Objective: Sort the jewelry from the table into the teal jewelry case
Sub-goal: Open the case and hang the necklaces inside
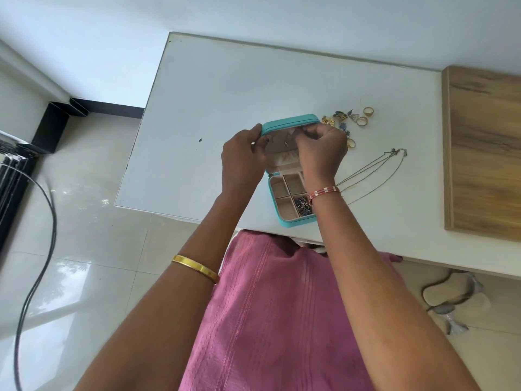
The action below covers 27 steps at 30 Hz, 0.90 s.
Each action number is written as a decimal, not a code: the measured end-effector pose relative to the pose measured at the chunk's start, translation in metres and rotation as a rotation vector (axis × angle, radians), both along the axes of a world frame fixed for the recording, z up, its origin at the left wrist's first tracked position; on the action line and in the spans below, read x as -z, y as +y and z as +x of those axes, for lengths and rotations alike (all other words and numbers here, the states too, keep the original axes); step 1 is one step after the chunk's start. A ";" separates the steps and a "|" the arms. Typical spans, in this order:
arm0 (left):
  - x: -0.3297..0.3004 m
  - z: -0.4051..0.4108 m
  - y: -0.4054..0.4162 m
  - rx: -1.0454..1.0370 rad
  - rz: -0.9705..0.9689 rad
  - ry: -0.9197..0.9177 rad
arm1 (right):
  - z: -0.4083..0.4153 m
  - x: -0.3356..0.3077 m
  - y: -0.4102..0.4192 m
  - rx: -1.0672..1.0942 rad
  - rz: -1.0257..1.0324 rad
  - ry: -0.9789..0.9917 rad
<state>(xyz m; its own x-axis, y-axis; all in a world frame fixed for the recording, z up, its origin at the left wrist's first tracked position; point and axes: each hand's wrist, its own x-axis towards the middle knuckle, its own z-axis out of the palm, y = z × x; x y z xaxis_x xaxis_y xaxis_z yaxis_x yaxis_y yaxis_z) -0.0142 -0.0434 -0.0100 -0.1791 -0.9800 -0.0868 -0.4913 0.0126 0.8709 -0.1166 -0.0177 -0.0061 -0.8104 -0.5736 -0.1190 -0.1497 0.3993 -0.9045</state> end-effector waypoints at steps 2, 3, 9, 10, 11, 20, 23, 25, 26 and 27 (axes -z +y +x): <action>0.000 0.000 0.000 0.007 0.000 -0.004 | 0.000 0.000 0.001 -0.011 0.002 -0.002; 0.000 0.000 0.001 0.018 -0.002 -0.013 | 0.000 0.000 0.001 -0.018 0.004 0.003; 0.003 0.000 0.003 0.026 -0.020 -0.020 | -0.001 0.003 0.004 -0.025 -0.023 0.042; 0.003 0.001 0.002 0.028 -0.020 -0.018 | 0.000 0.005 0.005 -0.023 -0.037 0.064; 0.003 0.001 0.002 0.028 -0.018 -0.015 | 0.000 0.007 0.007 -0.022 -0.054 0.082; 0.002 -0.001 0.001 0.013 0.021 -0.022 | -0.014 0.011 0.020 -0.263 -0.052 0.154; 0.001 -0.004 -0.002 0.013 0.029 -0.028 | -0.025 -0.001 0.023 -0.375 0.039 0.114; 0.001 -0.004 -0.003 0.009 0.038 -0.015 | -0.031 -0.016 0.026 -0.465 0.065 0.040; 0.001 -0.004 -0.003 0.001 0.045 0.002 | -0.034 -0.024 0.028 -0.516 0.079 -0.001; 0.002 -0.003 -0.002 -0.006 0.051 0.016 | -0.037 -0.032 0.030 -0.571 0.096 -0.049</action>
<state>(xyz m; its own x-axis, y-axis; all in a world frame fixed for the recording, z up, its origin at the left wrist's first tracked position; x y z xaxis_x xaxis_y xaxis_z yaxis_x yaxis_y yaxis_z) -0.0168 -0.0459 -0.0116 -0.1753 -0.9753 -0.1342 -0.4776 -0.0350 0.8779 -0.1534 0.0121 0.0262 -0.3683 -0.9028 -0.2220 -0.3242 0.3485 -0.8795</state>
